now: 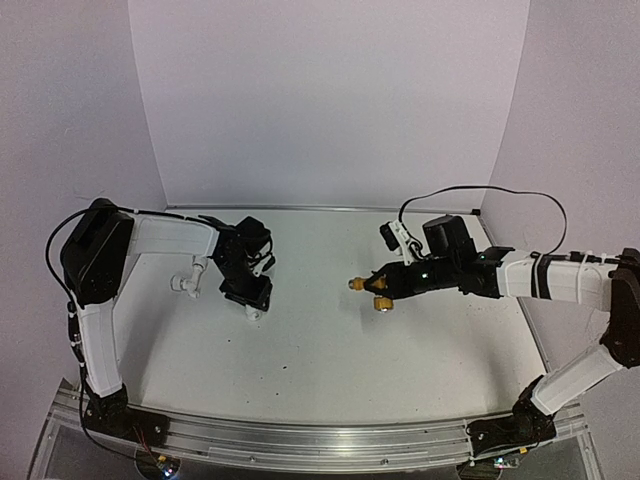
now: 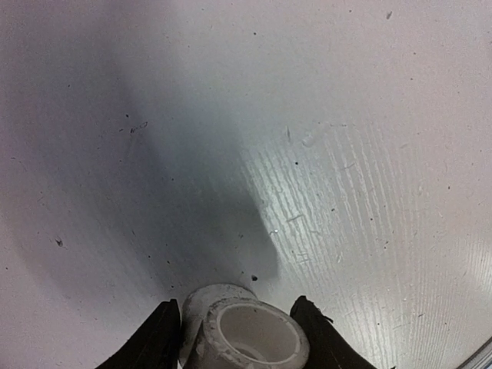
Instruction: Install the water faucets
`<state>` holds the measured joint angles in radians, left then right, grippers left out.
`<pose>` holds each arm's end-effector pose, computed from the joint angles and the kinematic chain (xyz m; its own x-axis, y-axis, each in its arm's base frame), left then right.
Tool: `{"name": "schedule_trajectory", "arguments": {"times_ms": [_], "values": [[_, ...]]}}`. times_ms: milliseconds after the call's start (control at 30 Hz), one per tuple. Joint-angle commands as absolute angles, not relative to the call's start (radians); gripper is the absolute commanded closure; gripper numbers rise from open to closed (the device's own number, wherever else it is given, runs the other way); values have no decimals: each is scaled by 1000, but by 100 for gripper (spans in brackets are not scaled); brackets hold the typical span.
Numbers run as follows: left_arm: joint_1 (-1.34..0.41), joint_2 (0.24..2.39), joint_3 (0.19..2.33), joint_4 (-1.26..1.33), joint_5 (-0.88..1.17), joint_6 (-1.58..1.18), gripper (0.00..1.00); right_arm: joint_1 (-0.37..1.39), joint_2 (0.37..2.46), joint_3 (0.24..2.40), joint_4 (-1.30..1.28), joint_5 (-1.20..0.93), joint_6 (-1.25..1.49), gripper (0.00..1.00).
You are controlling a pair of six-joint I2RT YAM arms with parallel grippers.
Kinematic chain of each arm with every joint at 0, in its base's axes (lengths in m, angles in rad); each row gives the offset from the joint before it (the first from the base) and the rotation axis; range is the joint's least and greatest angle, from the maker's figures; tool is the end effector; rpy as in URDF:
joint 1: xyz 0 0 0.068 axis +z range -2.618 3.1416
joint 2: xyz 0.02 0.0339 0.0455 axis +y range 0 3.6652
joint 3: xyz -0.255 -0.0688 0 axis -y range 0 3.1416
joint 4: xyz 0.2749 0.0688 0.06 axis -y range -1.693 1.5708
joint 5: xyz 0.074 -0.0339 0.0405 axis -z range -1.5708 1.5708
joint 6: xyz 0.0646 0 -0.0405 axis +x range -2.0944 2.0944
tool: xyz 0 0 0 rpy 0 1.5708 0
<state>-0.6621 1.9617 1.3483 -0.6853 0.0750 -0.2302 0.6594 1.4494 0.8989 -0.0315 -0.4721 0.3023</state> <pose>0.3233 -0.2581 0.1068 -0.8832 0.3999 -0.2452 0.4390 0.8888 -0.1316 0.2702 0.2466 0.2017 -0.6666 -0.1812 -0.7231 -0.6782 0.5501 0.4873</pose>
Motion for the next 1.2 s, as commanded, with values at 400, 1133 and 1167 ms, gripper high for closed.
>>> {"name": "schedule_trajectory", "arguments": {"times_ms": [400,1133,1167], "values": [[-660,1907,1367,-739,80,-208,80,661,1486,956,22,-509,229,100],[-538,1427,1166,522,1026,-1168,100,757,1358,1202,190,-624,-329,100],[-539,1430,1141,625,1024,-1261,100,776,1362,1217,204,-609,-350,100]]}}
